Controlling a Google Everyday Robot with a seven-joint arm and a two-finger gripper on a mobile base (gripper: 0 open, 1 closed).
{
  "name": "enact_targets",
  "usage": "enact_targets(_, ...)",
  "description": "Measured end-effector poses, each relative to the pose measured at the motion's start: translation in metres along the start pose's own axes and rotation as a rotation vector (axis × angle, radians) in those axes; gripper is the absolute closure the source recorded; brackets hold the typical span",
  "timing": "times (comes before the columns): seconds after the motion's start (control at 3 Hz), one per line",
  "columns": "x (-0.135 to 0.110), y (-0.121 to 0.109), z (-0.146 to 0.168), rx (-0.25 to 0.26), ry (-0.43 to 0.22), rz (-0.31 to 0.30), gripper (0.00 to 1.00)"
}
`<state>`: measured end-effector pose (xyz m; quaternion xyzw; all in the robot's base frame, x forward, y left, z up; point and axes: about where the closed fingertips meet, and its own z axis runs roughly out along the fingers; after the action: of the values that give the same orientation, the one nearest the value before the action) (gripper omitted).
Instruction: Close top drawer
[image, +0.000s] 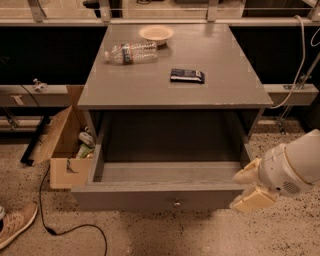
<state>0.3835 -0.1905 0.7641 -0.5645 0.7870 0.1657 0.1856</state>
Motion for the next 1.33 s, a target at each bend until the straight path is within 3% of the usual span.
enact_targets(0.33,0.002,0.002,0.004,0.004,0.001,0.002,0.73)
enact_targets(0.67,0.002,0.005,0.005,0.014,0.011,-0.012,0.96)
enact_targets(1.0,0.041,-0.001,0.052,-0.022,0.038,-0.090,1.00)
enact_targets(1.33,0.063,-0.008,0.082,-0.038,0.025,-0.142,1.00)
